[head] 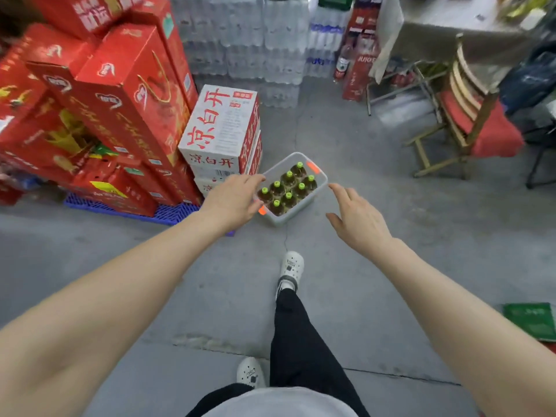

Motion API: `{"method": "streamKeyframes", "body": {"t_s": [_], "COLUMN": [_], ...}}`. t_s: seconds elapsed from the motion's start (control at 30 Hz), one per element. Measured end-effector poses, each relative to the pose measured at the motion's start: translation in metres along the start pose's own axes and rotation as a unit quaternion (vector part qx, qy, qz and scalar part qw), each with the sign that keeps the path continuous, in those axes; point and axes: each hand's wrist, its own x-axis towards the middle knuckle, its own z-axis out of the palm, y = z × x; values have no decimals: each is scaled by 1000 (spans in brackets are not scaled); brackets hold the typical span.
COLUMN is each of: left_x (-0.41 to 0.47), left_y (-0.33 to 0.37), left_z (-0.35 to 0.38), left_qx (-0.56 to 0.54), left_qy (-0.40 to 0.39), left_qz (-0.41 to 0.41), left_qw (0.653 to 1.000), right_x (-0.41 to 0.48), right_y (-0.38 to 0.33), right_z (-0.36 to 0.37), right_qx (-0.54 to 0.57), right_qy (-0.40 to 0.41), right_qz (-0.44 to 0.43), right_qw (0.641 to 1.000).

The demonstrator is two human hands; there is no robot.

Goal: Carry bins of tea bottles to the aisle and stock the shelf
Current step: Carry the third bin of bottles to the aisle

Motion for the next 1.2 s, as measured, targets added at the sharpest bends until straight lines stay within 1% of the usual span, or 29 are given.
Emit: {"method": "streamKeyframes", "body": {"t_s": [0.1,0.23,0.37,0.53,0.67,0.73,0.8,0.9,0.97,1.07,1.13,1.2], "left_x": [88,196,287,389,462,490,513,539,553,572,584,592], "left_y": [-22,-49,-82,-131,-172,-190,-203,-218,-224,-231,-237,-243], "left_z": [16,46,94,173,269,323,375,443,476,506,517,523], "left_qx": [-8,-39,-49,-46,-37,-24,-18,-15,-8,-15,-31,-32], "left_qy": [-25,-63,-106,-151,-196,-222,-236,-228,-213,-191,-195,-213], "left_qz": [-11,-61,-79,-92,-85,-73,-66,-68,-75,-102,-116,-112], "left_qw": [1000,995,990,983,976,972,969,971,974,976,973,970], "right_x": [77,175,259,348,404,428,448,466,472,474,473,471], "right_y": [28,65,100,136,158,166,173,182,186,189,190,188], "right_z": [22,52,96,185,286,343,396,467,502,533,548,559], "right_qx": [15,41,41,70,103,133,179,255,283,321,346,392], "right_qy": [-22,-86,-149,-197,-214,-217,-213,-206,-211,-209,-178,-133], "right_qz": [19,61,87,144,216,276,346,452,505,541,558,575], "right_qw": [999,994,984,967,947,927,896,829,788,749,733,706]}}
